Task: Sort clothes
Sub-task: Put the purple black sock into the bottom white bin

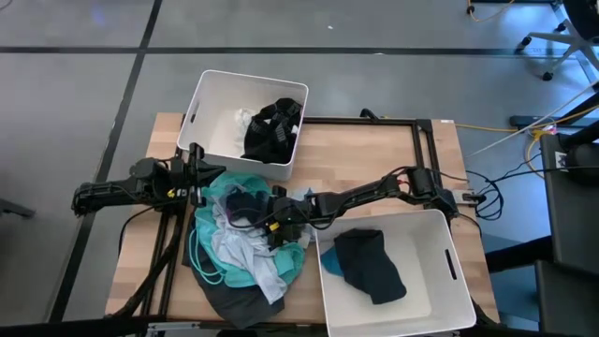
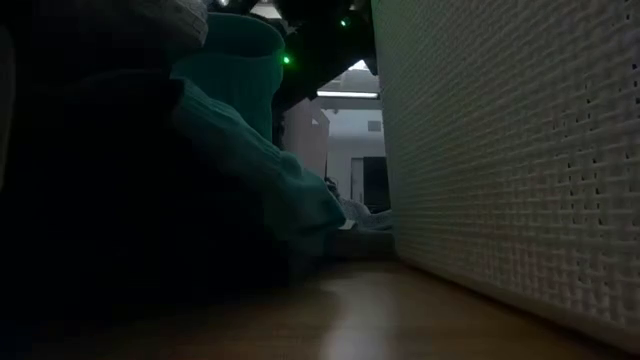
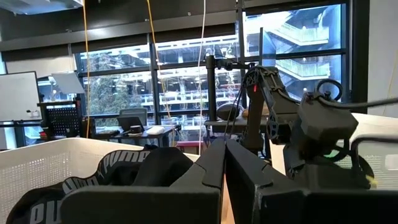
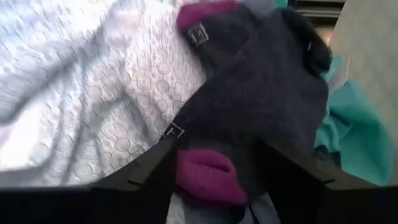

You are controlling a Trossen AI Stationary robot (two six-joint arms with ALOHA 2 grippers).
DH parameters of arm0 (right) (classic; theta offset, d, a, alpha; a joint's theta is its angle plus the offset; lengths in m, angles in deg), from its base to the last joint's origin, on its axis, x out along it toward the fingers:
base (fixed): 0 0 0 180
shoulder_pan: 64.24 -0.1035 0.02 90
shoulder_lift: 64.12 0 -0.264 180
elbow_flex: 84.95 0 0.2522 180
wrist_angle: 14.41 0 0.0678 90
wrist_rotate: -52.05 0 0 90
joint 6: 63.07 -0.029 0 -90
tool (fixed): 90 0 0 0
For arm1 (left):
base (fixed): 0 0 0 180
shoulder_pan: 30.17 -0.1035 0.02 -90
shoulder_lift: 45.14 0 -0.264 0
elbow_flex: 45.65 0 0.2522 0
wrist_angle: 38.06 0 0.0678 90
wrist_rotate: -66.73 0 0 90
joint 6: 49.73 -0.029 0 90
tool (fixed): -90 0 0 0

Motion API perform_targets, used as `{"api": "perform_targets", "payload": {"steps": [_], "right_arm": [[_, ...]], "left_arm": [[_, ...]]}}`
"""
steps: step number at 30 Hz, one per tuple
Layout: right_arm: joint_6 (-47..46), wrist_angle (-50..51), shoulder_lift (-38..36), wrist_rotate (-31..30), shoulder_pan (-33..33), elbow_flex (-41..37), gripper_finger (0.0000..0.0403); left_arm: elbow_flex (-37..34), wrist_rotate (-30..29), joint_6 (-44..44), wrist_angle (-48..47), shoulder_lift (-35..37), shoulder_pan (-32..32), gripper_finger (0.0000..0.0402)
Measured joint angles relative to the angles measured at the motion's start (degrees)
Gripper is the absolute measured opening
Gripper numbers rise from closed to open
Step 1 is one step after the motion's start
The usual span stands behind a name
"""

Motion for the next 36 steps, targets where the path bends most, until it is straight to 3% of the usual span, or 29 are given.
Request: {"api": "perform_targets", "payload": {"steps": [11,17,24,36], "right_arm": [[4.4,-0.2,0.0,-1.1,0.0,0.0,0.0014],[6.3,0.5,-1.9,-6.2,-0.6,-0.1,0.0032],[10.8,5.5,-8.3,-11.1,-2.6,-0.1,0.0007],[11.1,17.5,-21.2,-16.8,-8.4,-0.1,0.0009]], "left_arm": [[0.0,0.0,0.0,0.0,0.0,0.0,0.0004],[0.0,0.0,0.0,-0.1,0.0,0.0,0.0004],[0.0,0.0,0.0,-0.3,0.0,0.0,0.0004],[0.0,0.0,0.0,-0.4,0.0,0.0,0.0004]]}}
